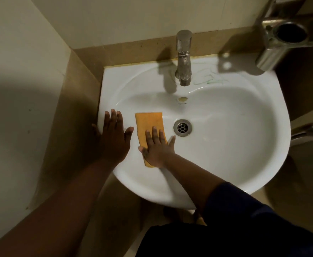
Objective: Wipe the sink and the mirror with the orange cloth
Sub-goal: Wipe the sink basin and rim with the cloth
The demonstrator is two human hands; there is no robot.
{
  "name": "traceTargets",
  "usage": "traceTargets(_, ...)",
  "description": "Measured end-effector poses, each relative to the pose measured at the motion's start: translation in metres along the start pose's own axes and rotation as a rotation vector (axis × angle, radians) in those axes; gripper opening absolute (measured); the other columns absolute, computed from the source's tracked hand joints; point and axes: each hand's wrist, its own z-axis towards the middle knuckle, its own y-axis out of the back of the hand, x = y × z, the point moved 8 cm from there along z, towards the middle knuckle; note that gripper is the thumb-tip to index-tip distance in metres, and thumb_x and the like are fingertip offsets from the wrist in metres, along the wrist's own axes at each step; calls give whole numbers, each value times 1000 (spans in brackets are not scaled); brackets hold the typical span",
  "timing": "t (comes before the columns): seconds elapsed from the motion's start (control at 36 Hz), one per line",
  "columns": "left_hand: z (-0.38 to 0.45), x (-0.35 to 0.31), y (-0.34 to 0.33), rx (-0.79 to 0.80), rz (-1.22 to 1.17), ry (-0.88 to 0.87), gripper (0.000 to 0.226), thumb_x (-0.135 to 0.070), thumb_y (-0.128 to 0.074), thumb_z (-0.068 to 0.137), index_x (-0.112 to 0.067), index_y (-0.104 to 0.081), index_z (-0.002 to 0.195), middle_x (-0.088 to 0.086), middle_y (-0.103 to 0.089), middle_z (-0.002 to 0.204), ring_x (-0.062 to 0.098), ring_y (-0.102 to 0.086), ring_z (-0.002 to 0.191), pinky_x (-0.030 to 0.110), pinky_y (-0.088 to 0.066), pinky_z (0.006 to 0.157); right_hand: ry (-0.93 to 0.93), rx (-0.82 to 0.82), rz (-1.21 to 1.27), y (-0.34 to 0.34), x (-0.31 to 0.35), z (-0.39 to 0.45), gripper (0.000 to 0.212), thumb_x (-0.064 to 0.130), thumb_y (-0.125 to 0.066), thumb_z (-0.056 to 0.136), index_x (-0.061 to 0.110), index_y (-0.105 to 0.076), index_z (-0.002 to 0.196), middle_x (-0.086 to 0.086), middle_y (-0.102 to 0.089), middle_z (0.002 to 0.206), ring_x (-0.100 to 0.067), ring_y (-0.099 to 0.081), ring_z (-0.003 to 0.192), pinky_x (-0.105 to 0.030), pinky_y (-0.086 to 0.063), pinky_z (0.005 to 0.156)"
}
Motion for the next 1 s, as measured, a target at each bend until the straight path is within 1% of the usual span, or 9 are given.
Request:
traceTargets(0.11, 0, 0, -1, -27, 2, -15, 69, -47, -21, 91, 0, -41, 138, 21, -40, 144, 38, -32, 136, 67, -15, 104, -85, -141, 48, 21, -2, 30, 71, 57, -13, 97, 20, 20, 147, -7, 30, 153, -30, 26, 141, -63, 11, 108)
traceTargets(0.22, -1, 1, 0, -49, -8, -25, 67, -46, -22, 92, -1, -41, 137, 21, -41, 143, 38, -33, 135, 66, -15, 105, -96, -204, 25, 31, -6, 37, 69, 57, -11, 97, 21, 19, 147, -6, 31, 153, -29, 26, 141, -64, 11, 107)
traceTargets(0.31, -2, 1, 1, -47, 1, -27, 65, -45, -23, 93, 0, -40, 138, 21, -41, 143, 38, -35, 135, 66, -19, 104, -111, -149, -26, 27, -11, 31, 68, 54, -13, 98, 20, 16, 149, -8, 28, 154, -29, 21, 143, -66, 11, 106)
traceTargets(0.47, 0, 1, -1, 28, -16, 19, 75, -52, -11, 89, -4, -32, 143, 16, -30, 151, 33, -21, 142, 62, -13, 109, -139, 6, -111, 2, -21, -20, 67, 51, -14, 98, 16, 10, 150, -15, 19, 156, -33, 13, 145, -68, 12, 104)
traceTargets(0.56, 3, 2, -7, 69, -22, 11, 79, -55, -8, 88, -3, -28, 144, 17, -24, 153, 33, -14, 144, 62, -19, 111, -116, 49, -140, -6, -24, -42, 65, 49, -13, 98, 16, 7, 151, -15, 15, 157, -33, 10, 145, -69, 13, 102)
traceTargets(0.69, 6, -5, -6, 58, -29, -45, 77, -51, -16, 90, 5, -35, 139, 25, -31, 147, 41, -23, 140, 57, -25, 111, -80, 82, -127, -5, -28, -35, 70, 55, -14, 97, 18, 12, 150, -12, 22, 156, -31, 17, 144, -69, 14, 102)
traceTargets(0.75, 9, -6, -6, 37, -20, -62, 74, -49, -19, 91, 7, -38, 137, 27, -35, 145, 43, -27, 137, 57, -28, 110, -55, 46, -103, -1, -27, -21, 72, 58, -14, 96, 18, 14, 150, -11, 24, 155, -30, 19, 144, -68, 11, 104)
traceTargets(0.83, 13, -2, -7, 52, -17, -39, 76, -52, -16, 91, 2, -34, 140, 23, -32, 148, 39, -24, 140, 61, -29, 107, -11, -46, -103, 4, -23, 0, 72, 59, -12, 96, 17, 14, 149, -11, 24, 155, -31, 19, 143, -66, 7, 107)
traceTargets(1.0, 12, -2, -2, 2, 21, -41, 72, -51, -18, 91, -1, -38, 139, 21, -35, 147, 38, -29, 138, 65, -19, 105, 62, -256, -65, 30, -1, 38, 72, 55, -14, 97, 13, 14, 149, -12, 23, 155, -33, 20, 143, -63, 9, 108)
